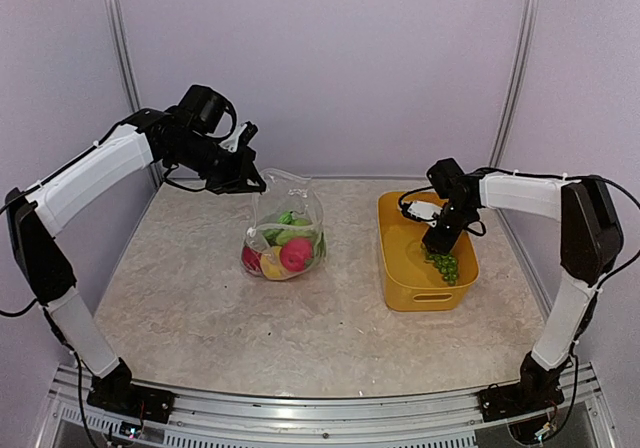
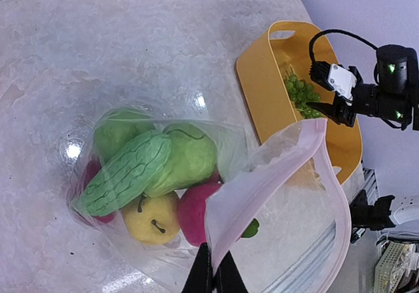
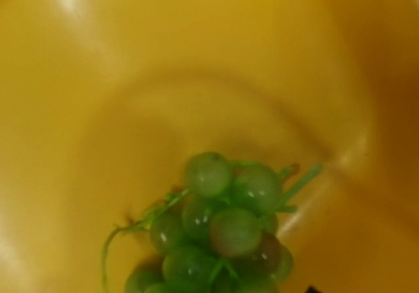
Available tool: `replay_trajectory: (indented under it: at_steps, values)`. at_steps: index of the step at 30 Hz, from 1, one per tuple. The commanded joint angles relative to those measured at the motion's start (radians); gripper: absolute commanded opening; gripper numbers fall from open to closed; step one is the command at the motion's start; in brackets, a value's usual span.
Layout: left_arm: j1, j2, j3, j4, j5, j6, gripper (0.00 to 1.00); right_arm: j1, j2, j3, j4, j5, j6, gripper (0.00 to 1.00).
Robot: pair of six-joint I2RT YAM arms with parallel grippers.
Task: Place the food in the zip-top bag and seal the zipper
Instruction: Pick up the fake fruit from the bin.
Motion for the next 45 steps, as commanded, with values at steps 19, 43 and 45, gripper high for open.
replay_trajectory:
  at_steps: [19,43,45]
  values:
    - [0.009,-0.049,-0.069,0.048,0.011,0.032,0.00,0.014,0.178,0.066,0.018,-0.024,0.086,0.15]
    - [-0.001,0.021,0.009,0.098,0.080,-0.065,0.00,0.077,-0.247,0.383,0.174,-0.690,0.146,0.00]
    - [-0.007,0.028,0.024,0.091,0.076,-0.068,0.00,0.109,-0.239,0.408,0.208,-0.729,0.172,0.00]
